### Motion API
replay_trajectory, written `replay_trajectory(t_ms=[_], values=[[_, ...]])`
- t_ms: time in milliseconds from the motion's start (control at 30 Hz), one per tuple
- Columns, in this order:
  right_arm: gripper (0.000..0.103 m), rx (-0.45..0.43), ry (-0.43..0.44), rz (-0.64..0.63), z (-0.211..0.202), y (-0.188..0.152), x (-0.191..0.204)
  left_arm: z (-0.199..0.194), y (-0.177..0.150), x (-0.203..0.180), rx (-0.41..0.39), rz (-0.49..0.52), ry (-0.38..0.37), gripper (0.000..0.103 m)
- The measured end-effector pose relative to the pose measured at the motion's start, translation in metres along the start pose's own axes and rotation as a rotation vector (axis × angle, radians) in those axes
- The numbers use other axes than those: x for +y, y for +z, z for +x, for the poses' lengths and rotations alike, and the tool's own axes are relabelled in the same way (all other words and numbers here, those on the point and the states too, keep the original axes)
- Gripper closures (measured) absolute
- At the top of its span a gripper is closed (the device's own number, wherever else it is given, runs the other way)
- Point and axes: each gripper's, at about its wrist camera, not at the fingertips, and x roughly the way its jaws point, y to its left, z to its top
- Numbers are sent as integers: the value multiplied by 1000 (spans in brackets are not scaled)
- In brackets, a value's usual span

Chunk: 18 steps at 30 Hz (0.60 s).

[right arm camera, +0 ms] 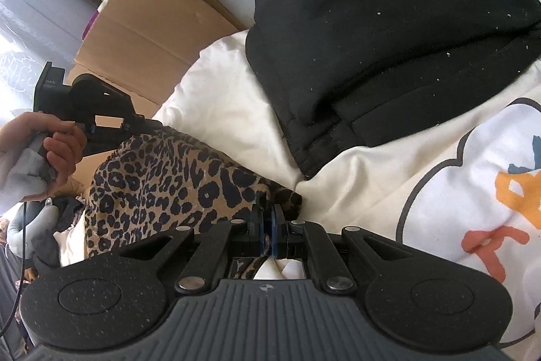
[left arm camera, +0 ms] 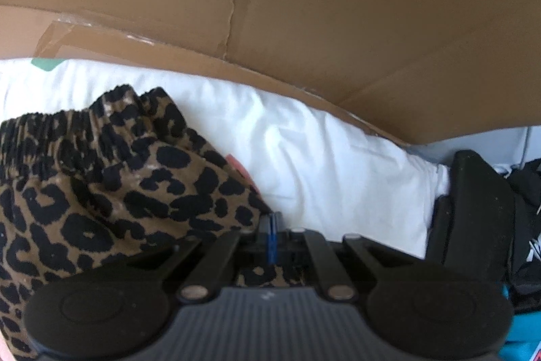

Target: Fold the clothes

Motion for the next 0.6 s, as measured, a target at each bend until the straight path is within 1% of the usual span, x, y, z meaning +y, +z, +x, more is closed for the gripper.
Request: replay_trajectory(t_ms=[100, 467, 600], values=[[101, -1, -11, -6, -1, 1, 2, 2, -1, -1, -5, 0, -14, 103], [101, -21, 11, -15, -16, 2, 9, -27, 3, -8, -30, 51, -38, 103], [101, -18, -2, -4, -14, 1, 5, -18, 2, -13, -34, 43, -30, 103]])
